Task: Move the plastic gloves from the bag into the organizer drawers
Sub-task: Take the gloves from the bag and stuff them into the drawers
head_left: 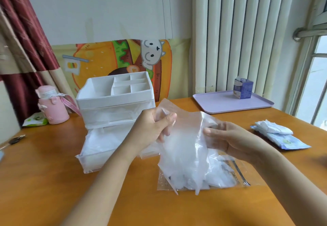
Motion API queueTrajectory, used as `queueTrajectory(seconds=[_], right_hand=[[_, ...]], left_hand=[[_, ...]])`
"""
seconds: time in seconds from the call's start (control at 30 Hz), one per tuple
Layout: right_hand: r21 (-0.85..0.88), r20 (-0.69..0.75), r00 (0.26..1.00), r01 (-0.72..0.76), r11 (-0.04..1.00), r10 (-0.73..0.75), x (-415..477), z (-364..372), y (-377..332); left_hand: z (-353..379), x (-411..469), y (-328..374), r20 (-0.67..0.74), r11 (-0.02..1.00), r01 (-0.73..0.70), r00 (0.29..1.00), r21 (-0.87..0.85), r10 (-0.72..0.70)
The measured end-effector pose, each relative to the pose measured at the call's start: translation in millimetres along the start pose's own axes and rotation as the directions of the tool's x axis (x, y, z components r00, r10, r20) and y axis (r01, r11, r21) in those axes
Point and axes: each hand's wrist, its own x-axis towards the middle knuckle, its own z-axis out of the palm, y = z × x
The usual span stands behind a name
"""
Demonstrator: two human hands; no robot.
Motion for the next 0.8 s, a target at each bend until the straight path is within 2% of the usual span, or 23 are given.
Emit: queueTrajectory(seconds=[0.2,0.37,0.57,0.8], right_hand=[[-0.301,-0.145,0.989,-0.049,0.952,0.006,32,33,-19],[-0.557,-0.337,0.929,-0.067,0.828,-0.151,69,60,-40],[-0.627,-0.404,0.859,-0.011,0.779,-0.313,115,88,-51],[-0.807,-0.453,0.722,-0.083,0.584,-0.523,138,110,-26]], left_hand=[[-66,5,-10,-0.195,0.995,0.093,0.977,0.048,-0.082],[-111,-2,-25,-0.238,0.942,0.227,0.957,0.247,-0.168],[-142,-5,-48,-0.36,0.824,0.376,0.905,0.424,-0.228],[-146,-2,-64,-0.454,0.684,0.539,0.829,0.492,-0.327]])
